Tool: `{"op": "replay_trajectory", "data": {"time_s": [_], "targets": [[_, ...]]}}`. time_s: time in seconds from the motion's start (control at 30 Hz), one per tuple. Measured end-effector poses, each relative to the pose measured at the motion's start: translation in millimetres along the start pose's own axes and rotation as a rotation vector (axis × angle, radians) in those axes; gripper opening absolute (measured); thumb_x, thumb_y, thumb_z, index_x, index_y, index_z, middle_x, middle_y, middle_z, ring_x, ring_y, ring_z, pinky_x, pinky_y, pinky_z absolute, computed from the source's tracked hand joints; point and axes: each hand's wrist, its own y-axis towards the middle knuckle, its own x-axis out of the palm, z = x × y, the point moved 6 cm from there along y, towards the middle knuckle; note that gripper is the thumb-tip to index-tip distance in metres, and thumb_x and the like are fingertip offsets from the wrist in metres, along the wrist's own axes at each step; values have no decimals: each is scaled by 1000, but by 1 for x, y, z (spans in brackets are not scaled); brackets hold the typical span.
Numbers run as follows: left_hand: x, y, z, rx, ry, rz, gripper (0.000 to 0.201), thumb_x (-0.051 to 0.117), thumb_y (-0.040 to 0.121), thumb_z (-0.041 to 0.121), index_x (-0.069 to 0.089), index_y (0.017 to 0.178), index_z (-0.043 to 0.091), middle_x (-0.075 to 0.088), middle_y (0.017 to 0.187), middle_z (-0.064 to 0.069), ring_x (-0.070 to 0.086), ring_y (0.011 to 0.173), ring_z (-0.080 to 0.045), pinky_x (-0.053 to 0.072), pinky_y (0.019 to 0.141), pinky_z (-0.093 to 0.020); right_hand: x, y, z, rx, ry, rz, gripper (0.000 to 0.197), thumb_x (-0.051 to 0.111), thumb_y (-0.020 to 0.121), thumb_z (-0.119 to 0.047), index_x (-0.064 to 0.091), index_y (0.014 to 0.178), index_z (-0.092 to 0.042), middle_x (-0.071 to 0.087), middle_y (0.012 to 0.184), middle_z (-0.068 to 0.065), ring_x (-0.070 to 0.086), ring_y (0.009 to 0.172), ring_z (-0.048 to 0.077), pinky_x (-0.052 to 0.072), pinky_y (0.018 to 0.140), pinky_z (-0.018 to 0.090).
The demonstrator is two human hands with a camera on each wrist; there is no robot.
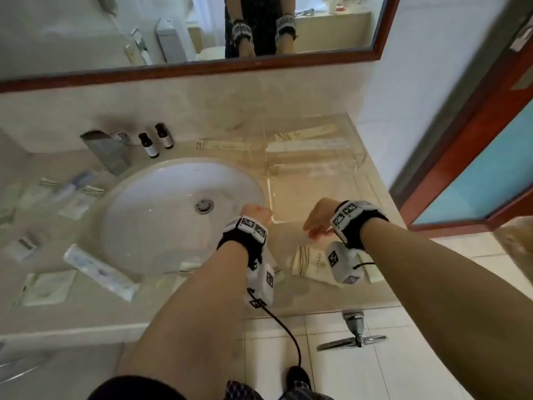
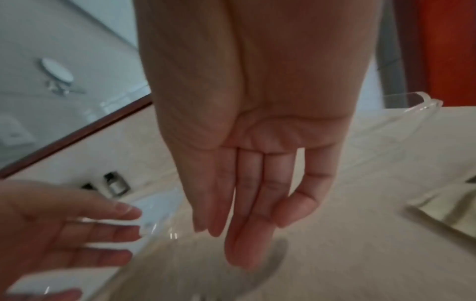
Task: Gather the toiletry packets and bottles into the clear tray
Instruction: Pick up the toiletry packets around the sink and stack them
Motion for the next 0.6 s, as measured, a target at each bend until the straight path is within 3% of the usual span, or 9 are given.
{"op": "replay_trajectory", "data": {"time_s": [0.07, 0.13, 0.2, 0.23, 0.3, 0.37, 0.47, 0.6], "targets": [[4, -2, -5, 39, 188, 17, 16, 54, 87, 10, 68, 90, 4, 60, 87, -9, 55, 82, -22, 48, 82, -30, 2, 1, 4, -24, -193, 31, 16, 75, 75, -5, 65, 63, -11, 70, 63, 6, 66, 53, 14, 50, 49, 22], [8, -10, -12, 47, 337, 22, 15, 55, 86, 13, 67, 77, 14, 60, 85, -4, 55, 82, -22, 48, 86, -30, 9, -6, 7, -20, -329, -2, 7, 76, 71, -6, 70, 72, -9, 71, 74, 9, 69, 65, 19, 56, 60, 27], [13, -13, -12, 93, 528, 54, 17, 53, 84, 17, 62, 71, 23, 64, 94, -2, 56, 90, -26, 46, 92, -30, 14, -2, 11, -47, -463, -1, 20, 80, 69, -13, 73, 86, -7, 73, 83, 9, 71, 77, 22, 58, 71, 32], [14, -14, -12, 97, 606, 57, 15, 51, 83, 19, 65, 82, 27, 64, 106, -4, 56, 100, -28, 44, 98, -35, 15, 4, 14, -48, -544, -6, 29, 83, 65, -21, 73, 89, -9, 73, 86, 7, 70, 80, 23, 59, 75, 35], [20, -13, -17, 106, 752, 8, 27, 49, 82, 23, 61, 106, 30, 53, 124, -7, 47, 115, -30, 41, 102, -46, 17, 40, 32, -39, -737, -27, 49, 87, 47, -42, 72, 87, -17, 73, 77, 1, 70, 70, 21, 61, 69, 39], [23, -14, -22, 124, 889, -57, 36, 53, 80, 25, 50, 115, 32, 42, 124, -8, 40, 113, -32, 42, 99, -47, 22, 53, 43, -15, -885, -76, 49, 86, 33, -46, 69, 71, -20, 68, 59, -2, 66, 50, 18, 60, 51, 38], [22, -19, -24, 209, 1059, -130, 55, 65, 74, 22, 39, 122, 30, 36, 123, -8, 39, 112, -32, 44, 96, -47, 29, 4, 16, -109, -1098, -73, 44, 89, 37, -43, 63, 62, -17, 62, 57, 0, 59, 45, 16, 46, 42, 20], [20, -27, -21, 255, 1109, -179, 67, 63, 70, 1, 36, 126, 25, 35, 127, -11, 41, 114, -34, 44, 98, -46, 36, -20, -5, -234, -1234, -62, 39, 86, 56, -36, 63, 76, -11, 62, 67, 2, 60, 59, 21, 50, 57, 28]]}}
